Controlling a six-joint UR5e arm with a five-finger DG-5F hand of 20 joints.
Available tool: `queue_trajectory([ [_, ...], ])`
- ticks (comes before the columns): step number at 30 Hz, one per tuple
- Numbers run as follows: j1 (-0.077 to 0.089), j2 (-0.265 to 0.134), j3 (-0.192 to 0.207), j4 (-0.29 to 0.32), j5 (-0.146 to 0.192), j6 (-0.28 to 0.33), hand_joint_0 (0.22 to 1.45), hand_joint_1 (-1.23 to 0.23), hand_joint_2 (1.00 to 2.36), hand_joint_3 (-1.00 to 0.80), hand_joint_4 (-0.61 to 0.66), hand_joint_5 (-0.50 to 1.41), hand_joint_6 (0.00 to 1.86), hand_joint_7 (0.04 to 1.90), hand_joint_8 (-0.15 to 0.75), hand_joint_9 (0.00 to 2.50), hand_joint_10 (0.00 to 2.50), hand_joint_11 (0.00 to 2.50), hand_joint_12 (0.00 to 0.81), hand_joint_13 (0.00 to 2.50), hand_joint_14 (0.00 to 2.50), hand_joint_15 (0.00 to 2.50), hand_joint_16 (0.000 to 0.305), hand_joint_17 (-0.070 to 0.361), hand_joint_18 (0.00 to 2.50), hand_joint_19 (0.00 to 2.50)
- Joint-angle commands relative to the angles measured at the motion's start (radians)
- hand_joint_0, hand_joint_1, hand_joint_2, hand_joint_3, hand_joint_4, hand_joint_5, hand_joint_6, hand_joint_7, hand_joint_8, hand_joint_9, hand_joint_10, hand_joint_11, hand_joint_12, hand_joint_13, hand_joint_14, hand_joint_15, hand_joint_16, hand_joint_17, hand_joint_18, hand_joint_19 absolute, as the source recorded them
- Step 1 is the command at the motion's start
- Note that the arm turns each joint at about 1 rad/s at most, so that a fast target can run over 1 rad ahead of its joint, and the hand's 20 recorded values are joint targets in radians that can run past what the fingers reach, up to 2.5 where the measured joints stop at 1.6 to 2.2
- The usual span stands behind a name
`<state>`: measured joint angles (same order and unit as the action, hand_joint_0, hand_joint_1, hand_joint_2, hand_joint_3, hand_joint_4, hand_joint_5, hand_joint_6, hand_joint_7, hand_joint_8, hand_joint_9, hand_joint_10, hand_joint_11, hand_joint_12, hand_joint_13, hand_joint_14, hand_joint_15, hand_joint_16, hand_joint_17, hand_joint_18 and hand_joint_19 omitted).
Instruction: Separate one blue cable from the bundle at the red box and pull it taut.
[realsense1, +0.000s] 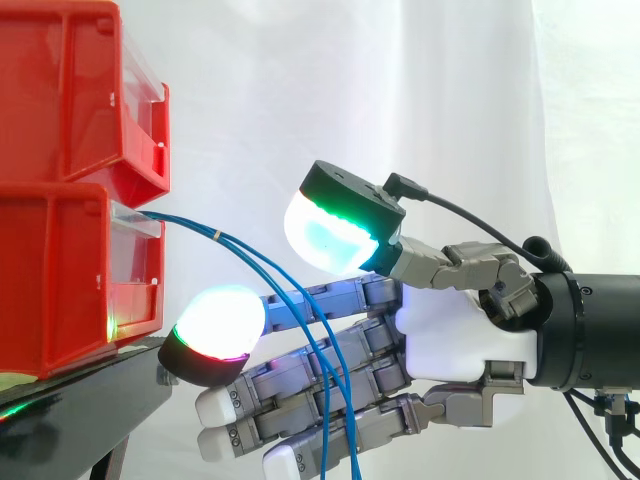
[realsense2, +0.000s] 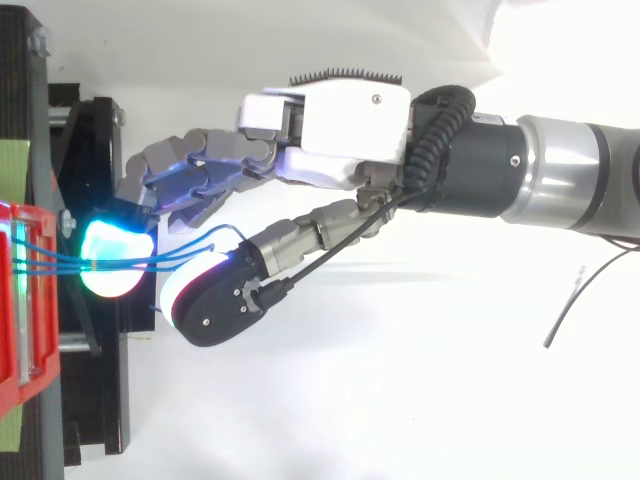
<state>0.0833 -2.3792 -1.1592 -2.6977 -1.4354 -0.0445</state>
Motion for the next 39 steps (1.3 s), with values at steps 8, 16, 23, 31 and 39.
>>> queue_trajectory([
  [8, 0.003, 0.000, 0.007, -0.004, 0.000, 0.000, 0.64, -0.63, 1.01, -0.38, 0.34, -0.18, 0.50, 0.87, 0.366, 0.55, 0.01, 0.42, 0.379, 0.38, 0.01, 0.24, 0.051, 0.115, 0.49, 0.49],
  [16, 0.004, 0.000, 0.018, -0.007, 0.000, 0.000, 0.63, -0.63, 1.01, -0.41, 0.34, -0.18, 0.50, 0.90, 0.367, 0.55, 0.01, 0.43, 0.379, 0.38, 0.01, 0.24, 0.051, 0.116, 0.49, 0.49],
  [23, 0.003, 0.000, 0.035, -0.045, -0.011, 0.000, 0.63, -0.63, 1.01, -0.42, 0.35, -0.17, 0.50, 0.94, 0.370, 0.56, 0.01, 0.44, 0.380, 0.39, 0.01, 0.24, 0.051, 0.116, 0.50, 0.50],
  [31, 0.003, 0.000, 0.042, -0.047, -0.020, 0.005, 0.62, -0.63, 1.01, -0.42, 0.35, -0.16, 0.50, 0.99, 0.374, 0.57, 0.01, 0.46, 0.381, 0.39, 0.01, 0.25, 0.051, 0.116, 0.51, 0.49],
  [39, -0.001, 0.000, 0.045, -0.048, -0.034, 0.003, 0.62, -0.63, 1.01, -0.44, 0.35, -0.15, 0.50, 1.04, 0.378, 0.60, 0.01, 0.46, 0.382, 0.41, 0.01, 0.25, 0.051, 0.116, 0.53, 0.50],
])
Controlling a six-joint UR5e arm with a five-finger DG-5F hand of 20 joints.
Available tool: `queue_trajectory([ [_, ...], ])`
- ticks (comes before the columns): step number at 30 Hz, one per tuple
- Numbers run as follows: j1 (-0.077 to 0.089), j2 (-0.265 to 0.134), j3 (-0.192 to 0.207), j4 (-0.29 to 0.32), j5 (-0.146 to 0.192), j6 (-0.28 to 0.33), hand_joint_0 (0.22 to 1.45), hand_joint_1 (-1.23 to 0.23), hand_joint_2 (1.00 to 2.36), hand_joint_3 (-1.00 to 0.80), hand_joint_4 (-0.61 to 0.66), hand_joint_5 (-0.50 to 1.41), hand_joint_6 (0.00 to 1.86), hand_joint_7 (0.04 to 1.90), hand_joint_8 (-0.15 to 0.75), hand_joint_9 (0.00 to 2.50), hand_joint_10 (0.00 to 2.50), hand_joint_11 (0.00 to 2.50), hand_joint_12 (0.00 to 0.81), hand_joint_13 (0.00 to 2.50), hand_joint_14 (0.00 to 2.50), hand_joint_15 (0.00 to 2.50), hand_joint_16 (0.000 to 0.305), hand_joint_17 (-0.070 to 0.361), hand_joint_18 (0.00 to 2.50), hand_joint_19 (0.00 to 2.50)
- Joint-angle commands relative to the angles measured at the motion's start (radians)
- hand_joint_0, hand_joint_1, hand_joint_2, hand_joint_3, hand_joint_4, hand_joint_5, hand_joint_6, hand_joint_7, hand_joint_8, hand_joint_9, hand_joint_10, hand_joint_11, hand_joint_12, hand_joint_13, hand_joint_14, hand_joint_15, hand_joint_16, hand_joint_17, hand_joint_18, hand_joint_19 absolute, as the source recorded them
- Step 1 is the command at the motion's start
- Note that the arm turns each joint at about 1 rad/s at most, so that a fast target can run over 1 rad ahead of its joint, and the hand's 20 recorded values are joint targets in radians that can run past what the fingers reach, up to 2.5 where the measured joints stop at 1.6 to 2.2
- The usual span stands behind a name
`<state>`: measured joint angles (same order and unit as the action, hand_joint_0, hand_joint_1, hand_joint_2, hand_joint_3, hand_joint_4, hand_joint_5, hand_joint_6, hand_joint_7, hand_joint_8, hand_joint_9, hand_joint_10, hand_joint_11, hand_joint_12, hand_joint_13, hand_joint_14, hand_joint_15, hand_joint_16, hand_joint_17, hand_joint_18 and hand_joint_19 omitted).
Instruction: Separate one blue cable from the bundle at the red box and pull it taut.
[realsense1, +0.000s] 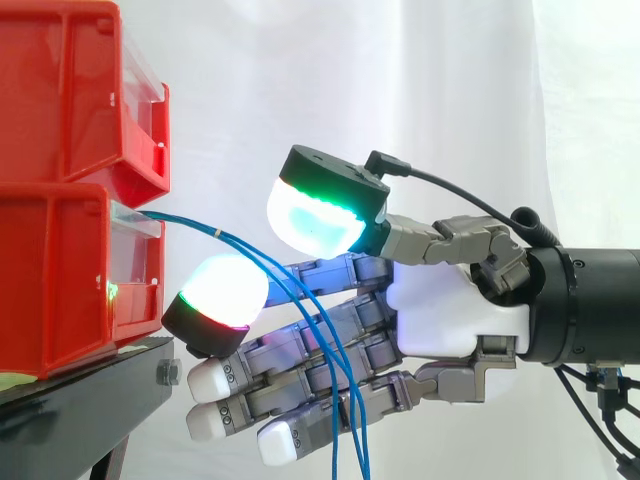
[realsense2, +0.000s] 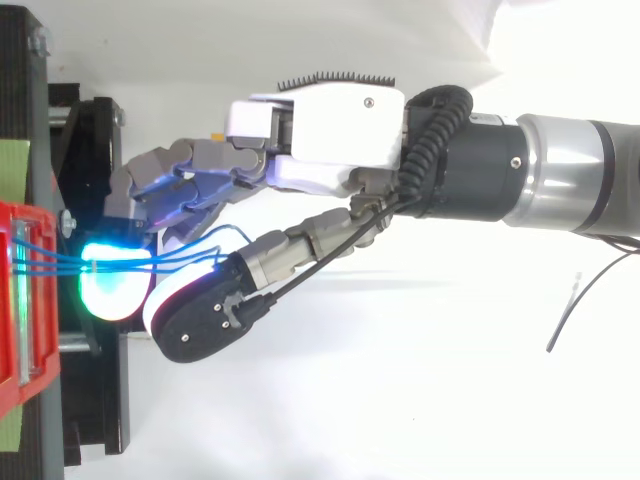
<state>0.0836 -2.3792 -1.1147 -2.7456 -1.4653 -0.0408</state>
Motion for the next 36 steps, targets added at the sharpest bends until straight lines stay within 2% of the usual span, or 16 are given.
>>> queue_trajectory([
  [1, -0.004, 0.000, 0.003, 0.000, -0.004, -0.001, 0.62, -0.63, 1.01, -0.44, 0.35, -0.15, 0.50, 1.04, 0.378, 0.60, 0.01, 0.46, 0.382, 0.41, 0.01, 0.24, 0.051, 0.116, 0.53, 0.50],
  [9, -0.018, 0.000, 0.004, 0.000, -0.012, -0.004, 0.61, -0.63, 1.00, -0.44, 0.34, -0.15, 0.50, 1.05, 0.380, 0.61, 0.01, 0.48, 0.386, 0.42, 0.01, 0.25, 0.052, 0.116, 0.54, 0.50],
  [25, -0.018, 0.000, 0.021, -0.005, -0.012, -0.024, 0.64, -0.63, 1.01, -0.37, 0.30, -0.14, 0.50, 1.16, 0.389, 0.63, 0.01, 0.48, 0.386, 0.45, 0.01, 0.24, 0.052, 0.116, 0.59, 0.47],
  [31, -0.018, 0.000, 0.023, 0.000, -0.010, -0.024, 0.65, -0.64, 1.01, -0.32, 0.25, -0.13, 0.51, 1.29, 0.390, 0.63, 0.01, 0.48, 0.388, 0.45, 0.01, 0.25, 0.052, 0.117, 0.60, 0.47],
  [36, -0.018, 0.000, 0.038, -0.005, -0.012, -0.031, 0.63, -0.66, 1.01, -0.40, 0.27, -0.14, 0.59, 1.19, 0.391, 0.64, 0.01, 0.49, 0.387, 0.46, 0.01, 0.24, 0.052, 0.116, 0.61, 0.47],
])
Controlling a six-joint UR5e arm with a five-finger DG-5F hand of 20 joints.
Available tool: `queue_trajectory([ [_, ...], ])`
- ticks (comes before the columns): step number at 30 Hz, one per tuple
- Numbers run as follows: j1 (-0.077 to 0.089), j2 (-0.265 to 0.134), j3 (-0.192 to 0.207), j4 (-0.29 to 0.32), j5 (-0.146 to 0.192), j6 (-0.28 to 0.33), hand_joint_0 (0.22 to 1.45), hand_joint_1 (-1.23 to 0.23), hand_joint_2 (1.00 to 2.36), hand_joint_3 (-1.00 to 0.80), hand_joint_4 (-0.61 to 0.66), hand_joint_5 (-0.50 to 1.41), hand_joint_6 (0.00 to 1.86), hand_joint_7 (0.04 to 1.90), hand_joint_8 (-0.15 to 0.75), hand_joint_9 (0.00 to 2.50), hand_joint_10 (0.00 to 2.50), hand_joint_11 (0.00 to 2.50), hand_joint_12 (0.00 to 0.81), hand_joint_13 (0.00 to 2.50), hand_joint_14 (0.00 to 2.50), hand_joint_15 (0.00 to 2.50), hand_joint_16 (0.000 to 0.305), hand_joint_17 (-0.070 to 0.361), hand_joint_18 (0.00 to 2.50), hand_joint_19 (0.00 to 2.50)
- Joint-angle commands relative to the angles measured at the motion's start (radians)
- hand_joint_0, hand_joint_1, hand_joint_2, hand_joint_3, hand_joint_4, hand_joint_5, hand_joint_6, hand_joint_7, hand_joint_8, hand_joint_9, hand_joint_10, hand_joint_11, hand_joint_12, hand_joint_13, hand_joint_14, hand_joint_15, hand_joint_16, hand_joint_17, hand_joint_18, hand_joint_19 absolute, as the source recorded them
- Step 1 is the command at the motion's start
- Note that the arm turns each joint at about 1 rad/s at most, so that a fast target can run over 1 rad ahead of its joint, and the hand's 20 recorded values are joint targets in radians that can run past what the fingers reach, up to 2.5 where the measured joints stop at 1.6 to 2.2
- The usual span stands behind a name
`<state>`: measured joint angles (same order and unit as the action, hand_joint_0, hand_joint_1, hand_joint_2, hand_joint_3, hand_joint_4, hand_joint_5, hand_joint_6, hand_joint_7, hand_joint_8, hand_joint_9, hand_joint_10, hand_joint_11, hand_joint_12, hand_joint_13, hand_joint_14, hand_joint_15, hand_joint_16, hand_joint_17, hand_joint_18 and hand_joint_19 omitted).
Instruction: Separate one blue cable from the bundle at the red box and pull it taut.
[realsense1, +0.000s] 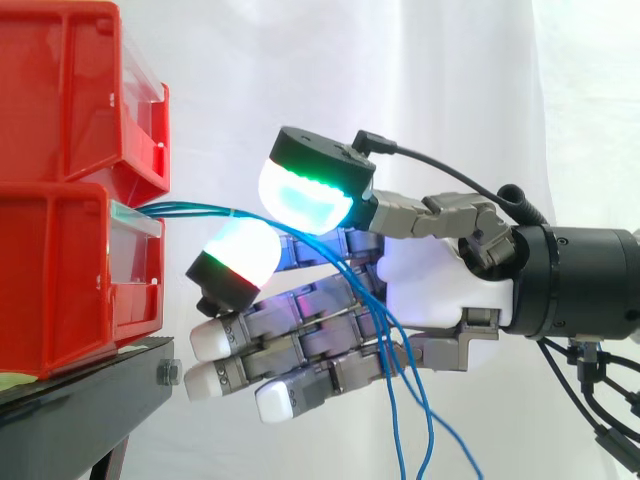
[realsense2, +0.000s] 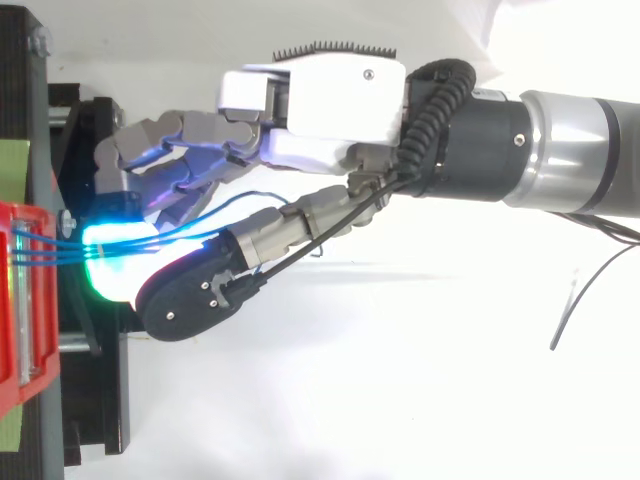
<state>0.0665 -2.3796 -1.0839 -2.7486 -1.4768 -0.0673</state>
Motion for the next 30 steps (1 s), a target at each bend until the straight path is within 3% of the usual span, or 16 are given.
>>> queue_trajectory([
  [1, -0.001, 0.000, 0.010, -0.002, 0.000, -0.008, 0.62, -0.66, 1.01, -0.42, 0.27, -0.15, 0.59, 1.18, 0.393, 0.65, 0.01, 0.50, 0.387, 0.46, 0.01, 0.24, 0.052, 0.117, 0.61, 0.46],
  [12, 0.001, -0.001, 0.013, 0.001, 0.001, -0.026, 0.59, -0.51, 1.00, -0.50, 0.25, -0.13, 0.65, 1.14, 0.406, 0.75, 0.01, 0.53, 0.391, 0.53, 0.01, 0.27, 0.052, 0.118, 0.68, 0.49],
  [19, 0.003, 0.000, 0.013, 0.003, 0.004, -0.028, 0.64, -0.59, 1.01, -0.33, 0.23, -0.14, 0.72, 1.08, 0.406, 0.77, 0.01, 0.54, 0.391, 0.54, 0.01, 0.27, 0.052, 0.117, 0.69, 0.49],
  [23, 0.006, 0.000, 0.013, -0.002, 0.006, -0.028, 0.64, -0.71, 1.02, -0.25, 0.23, -0.16, 0.77, 1.04, 0.401, 0.74, 0.01, 0.57, 0.392, 0.53, 0.01, 0.28, 0.052, 0.117, 0.69, 0.49],
  [30, 0.006, -0.001, 0.012, -0.003, 0.003, -0.031, 0.68, -0.79, 1.01, -0.28, 0.26, -0.19, 0.84, 0.98, 0.400, 0.72, 0.01, 0.63, 0.395, 0.52, 0.01, 0.27, 0.052, 0.118, 0.69, 0.48],
])
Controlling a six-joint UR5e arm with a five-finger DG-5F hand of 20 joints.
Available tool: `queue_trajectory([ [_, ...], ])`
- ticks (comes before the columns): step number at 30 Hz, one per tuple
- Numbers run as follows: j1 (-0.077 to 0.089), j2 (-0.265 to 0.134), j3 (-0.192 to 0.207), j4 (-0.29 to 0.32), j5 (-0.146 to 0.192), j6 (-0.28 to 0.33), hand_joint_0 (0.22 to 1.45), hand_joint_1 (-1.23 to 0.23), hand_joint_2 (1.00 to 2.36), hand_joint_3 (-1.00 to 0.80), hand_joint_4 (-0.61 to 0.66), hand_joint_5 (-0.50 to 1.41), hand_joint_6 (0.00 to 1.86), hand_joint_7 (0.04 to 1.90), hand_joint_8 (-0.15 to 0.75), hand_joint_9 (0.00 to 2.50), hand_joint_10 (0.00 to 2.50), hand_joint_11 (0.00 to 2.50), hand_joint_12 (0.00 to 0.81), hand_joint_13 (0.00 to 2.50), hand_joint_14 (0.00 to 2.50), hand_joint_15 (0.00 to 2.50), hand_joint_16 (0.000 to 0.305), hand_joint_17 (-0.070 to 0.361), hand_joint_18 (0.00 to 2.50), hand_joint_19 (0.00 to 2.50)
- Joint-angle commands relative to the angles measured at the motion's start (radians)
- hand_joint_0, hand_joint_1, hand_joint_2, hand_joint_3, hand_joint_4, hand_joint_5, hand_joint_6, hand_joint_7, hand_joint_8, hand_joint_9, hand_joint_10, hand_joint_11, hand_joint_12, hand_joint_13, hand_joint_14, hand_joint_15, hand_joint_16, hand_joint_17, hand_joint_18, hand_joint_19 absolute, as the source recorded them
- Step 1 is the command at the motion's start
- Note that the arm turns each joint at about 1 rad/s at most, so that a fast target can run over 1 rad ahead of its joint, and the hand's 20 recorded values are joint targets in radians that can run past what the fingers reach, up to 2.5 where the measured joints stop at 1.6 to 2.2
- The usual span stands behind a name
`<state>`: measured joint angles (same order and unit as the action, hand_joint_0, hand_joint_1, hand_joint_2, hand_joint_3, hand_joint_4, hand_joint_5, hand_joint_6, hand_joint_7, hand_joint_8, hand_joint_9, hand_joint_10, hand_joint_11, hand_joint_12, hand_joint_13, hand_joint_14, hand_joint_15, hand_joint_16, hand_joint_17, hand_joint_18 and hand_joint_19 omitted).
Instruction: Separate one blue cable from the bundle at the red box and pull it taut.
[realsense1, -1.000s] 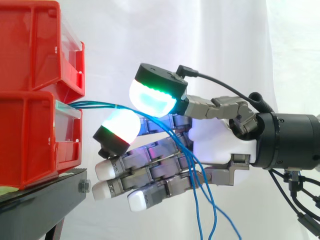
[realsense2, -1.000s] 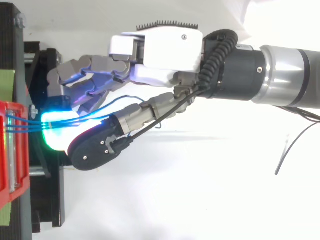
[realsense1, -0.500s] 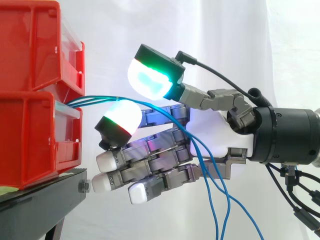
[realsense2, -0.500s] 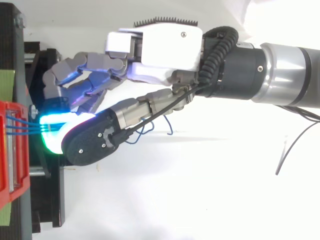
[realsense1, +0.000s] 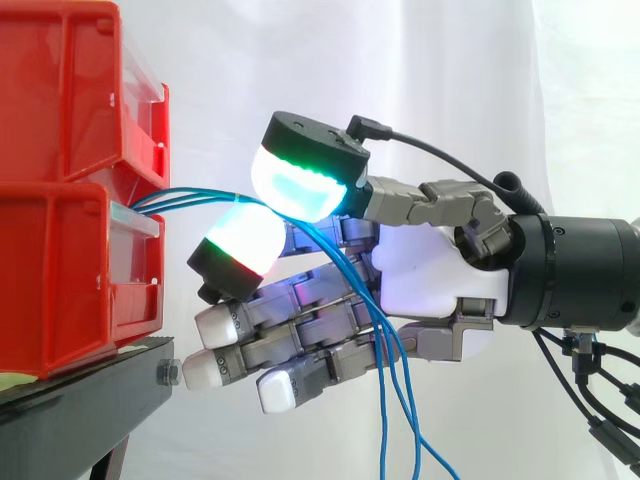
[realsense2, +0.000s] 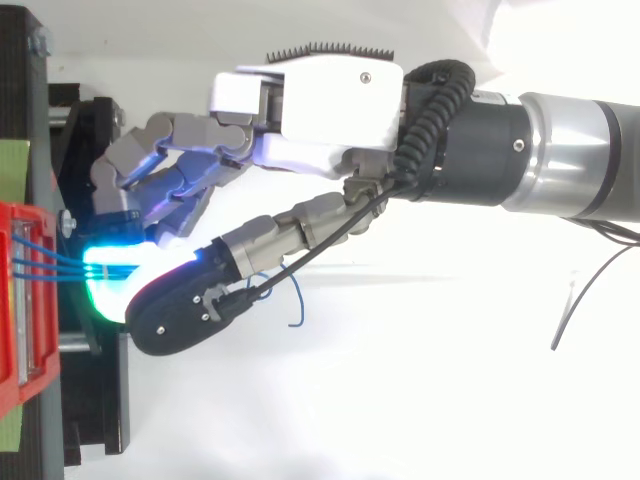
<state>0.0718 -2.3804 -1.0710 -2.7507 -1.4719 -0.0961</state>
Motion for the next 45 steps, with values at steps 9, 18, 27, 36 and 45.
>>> queue_trajectory([
  [9, 0.003, 0.000, -0.001, -0.015, -0.004, -0.011, 0.75, -0.86, 1.00, -0.50, 0.25, -0.20, 0.88, 0.94, 0.396, 0.74, 0.02, 0.71, 0.391, 0.54, 0.01, 0.26, 0.053, 0.119, 0.76, 0.46],
  [18, 0.008, 0.000, -0.006, -0.038, 0.001, -0.017, 0.56, -0.55, 1.00, -0.50, 0.25, -0.17, 0.86, 1.02, 0.414, 0.83, 0.02, 0.72, 0.398, 0.57, 0.01, 0.30, 0.054, 0.121, 0.76, 0.53],
  [27, 0.006, 0.000, -0.007, -0.049, 0.001, -0.019, 0.63, -0.61, 1.01, -0.30, 0.23, -0.15, 0.85, 1.11, 0.411, 0.81, 0.02, 0.71, 0.391, 0.52, 0.01, 0.31, 0.052, 0.118, 0.69, 0.56],
  [36, 0.006, 0.000, -0.006, -0.043, 0.001, -0.020, 0.71, -0.86, 1.01, -0.31, 0.13, -0.19, 0.89, 1.09, 0.391, 0.74, 0.02, 0.74, 0.396, 0.50, 0.01, 0.29, 0.053, 0.119, 0.72, 0.52],
  [45, 0.006, 0.000, -0.006, -0.040, 0.008, -0.043, 0.83, -0.92, 1.00, -0.50, 0.13, -0.19, 0.92, 1.12, 0.375, 0.78, 0.02, 0.76, 0.390, 0.53, 0.01, 0.28, 0.052, 0.118, 0.78, 0.51],
])
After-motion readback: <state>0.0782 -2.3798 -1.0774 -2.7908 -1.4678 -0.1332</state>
